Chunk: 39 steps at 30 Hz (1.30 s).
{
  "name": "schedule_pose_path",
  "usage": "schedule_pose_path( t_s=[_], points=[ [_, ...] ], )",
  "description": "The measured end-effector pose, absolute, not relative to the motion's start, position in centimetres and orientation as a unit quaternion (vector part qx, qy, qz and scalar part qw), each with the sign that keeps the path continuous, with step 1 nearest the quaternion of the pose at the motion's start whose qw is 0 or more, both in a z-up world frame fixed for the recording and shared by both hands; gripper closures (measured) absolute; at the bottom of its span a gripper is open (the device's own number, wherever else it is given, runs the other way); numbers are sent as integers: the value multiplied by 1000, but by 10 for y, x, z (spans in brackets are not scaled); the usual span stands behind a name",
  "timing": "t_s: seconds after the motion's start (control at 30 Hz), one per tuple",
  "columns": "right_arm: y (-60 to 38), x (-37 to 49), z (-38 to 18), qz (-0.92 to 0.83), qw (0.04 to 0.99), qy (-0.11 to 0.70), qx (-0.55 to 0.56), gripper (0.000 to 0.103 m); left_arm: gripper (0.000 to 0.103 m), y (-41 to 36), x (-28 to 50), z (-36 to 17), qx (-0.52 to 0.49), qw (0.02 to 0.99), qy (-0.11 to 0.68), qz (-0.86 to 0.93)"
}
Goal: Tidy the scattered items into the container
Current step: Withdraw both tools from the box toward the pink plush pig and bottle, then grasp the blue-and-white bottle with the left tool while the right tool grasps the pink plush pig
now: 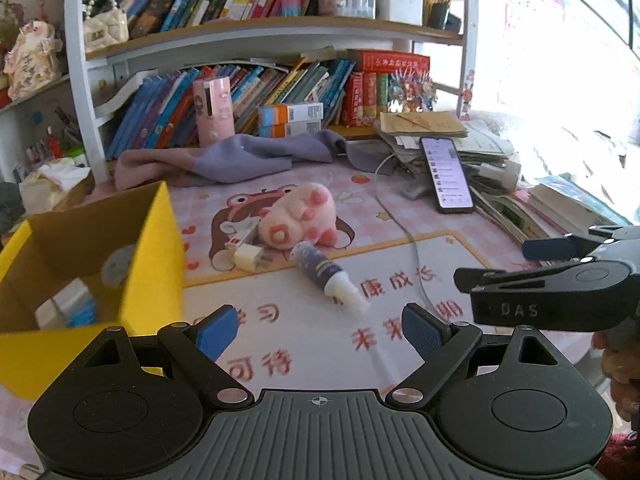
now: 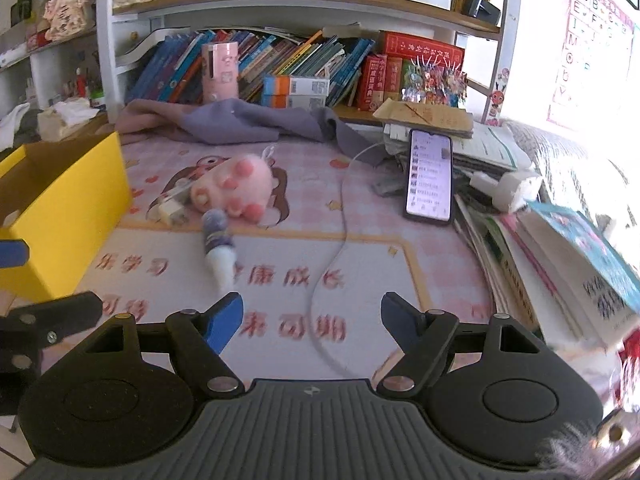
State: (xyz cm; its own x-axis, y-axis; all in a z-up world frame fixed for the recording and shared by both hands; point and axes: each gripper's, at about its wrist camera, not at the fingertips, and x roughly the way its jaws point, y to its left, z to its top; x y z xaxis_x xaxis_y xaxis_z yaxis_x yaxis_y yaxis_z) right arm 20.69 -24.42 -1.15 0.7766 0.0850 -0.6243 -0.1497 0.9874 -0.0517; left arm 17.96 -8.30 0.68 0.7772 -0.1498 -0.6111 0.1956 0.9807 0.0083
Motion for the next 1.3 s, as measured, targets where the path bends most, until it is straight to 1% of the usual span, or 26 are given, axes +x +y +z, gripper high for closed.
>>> schedule_pose_path(
  t_s=[0.5,0.57,0.63,0.77,0.87,1.07,1.2,1.3],
  points=[
    [-280,313,-13,144,927,344,-43,27,13,-115,267,-11,22,924,382,-18],
    [-278,324,-14,159,923,348,-44,27,19,-117,277,-16,23,920,391,-12],
    [-277,336,-16,172,919,352,-45,27,21,-117,287,-20,19,916,401,-6],
    [-270,359,-18,200,911,358,-49,27,29,-115,306,-29,-1,909,417,8],
    [-263,377,-19,228,903,359,-57,23,36,-114,321,-37,-16,902,431,12],
    [-238,416,-24,291,881,363,-82,20,44,-116,347,-58,-39,887,460,17],
    [-215,441,-33,330,862,371,-104,17,45,-112,354,-69,-60,876,478,21],
    [-196,455,-43,349,850,372,-130,14,50,-110,359,-74,-74,871,485,22]
  ],
)
